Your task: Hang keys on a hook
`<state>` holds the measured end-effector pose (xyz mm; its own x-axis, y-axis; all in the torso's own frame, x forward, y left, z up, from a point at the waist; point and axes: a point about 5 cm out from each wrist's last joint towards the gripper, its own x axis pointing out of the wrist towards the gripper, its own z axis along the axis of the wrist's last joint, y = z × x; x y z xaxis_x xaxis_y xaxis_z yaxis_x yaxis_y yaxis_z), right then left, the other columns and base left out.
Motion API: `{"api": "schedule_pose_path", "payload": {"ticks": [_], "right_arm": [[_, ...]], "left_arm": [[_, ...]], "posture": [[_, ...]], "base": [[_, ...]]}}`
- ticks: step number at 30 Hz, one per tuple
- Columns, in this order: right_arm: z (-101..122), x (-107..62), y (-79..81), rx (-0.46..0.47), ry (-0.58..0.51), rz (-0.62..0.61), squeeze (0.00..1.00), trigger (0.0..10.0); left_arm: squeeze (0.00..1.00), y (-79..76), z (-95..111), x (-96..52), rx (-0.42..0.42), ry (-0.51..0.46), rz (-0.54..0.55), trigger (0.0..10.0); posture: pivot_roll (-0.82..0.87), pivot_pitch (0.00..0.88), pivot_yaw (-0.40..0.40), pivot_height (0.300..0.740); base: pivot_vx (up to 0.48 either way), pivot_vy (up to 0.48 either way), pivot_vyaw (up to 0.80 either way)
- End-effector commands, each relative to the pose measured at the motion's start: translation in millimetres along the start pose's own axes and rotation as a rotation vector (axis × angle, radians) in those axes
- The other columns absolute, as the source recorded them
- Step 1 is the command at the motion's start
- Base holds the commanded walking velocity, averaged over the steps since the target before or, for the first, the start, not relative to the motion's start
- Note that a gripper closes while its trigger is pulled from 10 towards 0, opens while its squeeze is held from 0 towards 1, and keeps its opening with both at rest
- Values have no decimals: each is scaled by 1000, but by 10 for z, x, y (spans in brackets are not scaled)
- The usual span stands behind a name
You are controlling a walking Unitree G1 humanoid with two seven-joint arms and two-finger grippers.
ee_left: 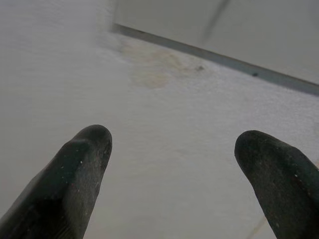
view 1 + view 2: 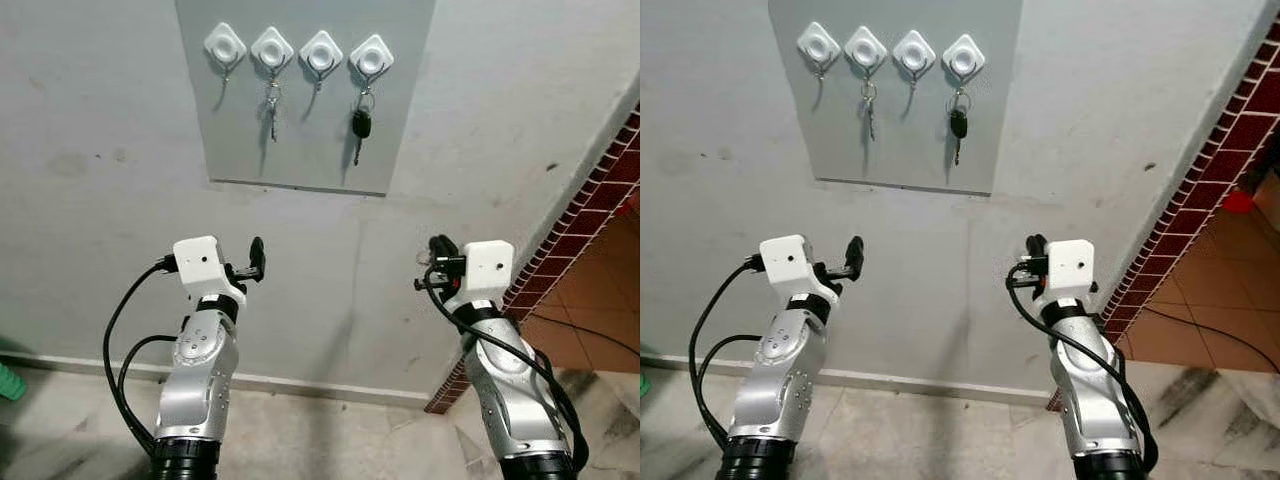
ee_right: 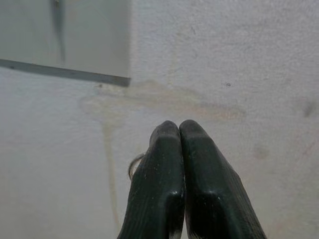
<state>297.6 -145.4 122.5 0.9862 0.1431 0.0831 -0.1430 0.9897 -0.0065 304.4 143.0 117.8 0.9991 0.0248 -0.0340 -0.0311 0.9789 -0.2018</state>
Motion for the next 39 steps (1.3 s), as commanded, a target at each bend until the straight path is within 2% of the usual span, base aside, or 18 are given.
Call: {"api": "schedule_pose_path", "payload": {"ticks": [1,12,16,18,23,25,30,39], "right_arm": [[46,-7,-89,-15,-12,-19,0,10000],[58,-2,-65,-25,-9,15,0,10000],[134,43,4,-59,-29,122,0,10000],[156,55,16,-65,-35,142,0,10000],[300,141,73,-82,-89,244,0,10000],[509,255,134,-82,-163,328,0,10000],[738,408,218,-74,-234,394,0,10000],[1019,582,410,-28,-316,513,0,10000]], "left_arm": [[0,-109,33,16,-8,-14,-30,10000],[0,-176,66,9,-2,-39,-35,10000],[0,-212,170,35,62,-65,-84,10000],[0,-220,193,40,66,-72,-93,10000],[0,-269,317,78,87,-105,-126,10000],[0,-336,449,123,86,-132,-164,10000],[0,-441,624,167,103,-174,-227,10000],[0,-533,794,121,104,-214,-285,10000]], "posture": [[-3,0,-45,740],[-6,0,-48,740],[-10,5,-46,740],[-12,7,-45,740],[-12,12,-45,740],[-9,17,-47,740],[-3,27,-49,740],[5,48,-54,740]], "base": [[289,0,0],[24,0,0],[0,0,0],[0,0,0],[0,0,0],[0,0,0],[0,0,0],[0,0,0]]}}
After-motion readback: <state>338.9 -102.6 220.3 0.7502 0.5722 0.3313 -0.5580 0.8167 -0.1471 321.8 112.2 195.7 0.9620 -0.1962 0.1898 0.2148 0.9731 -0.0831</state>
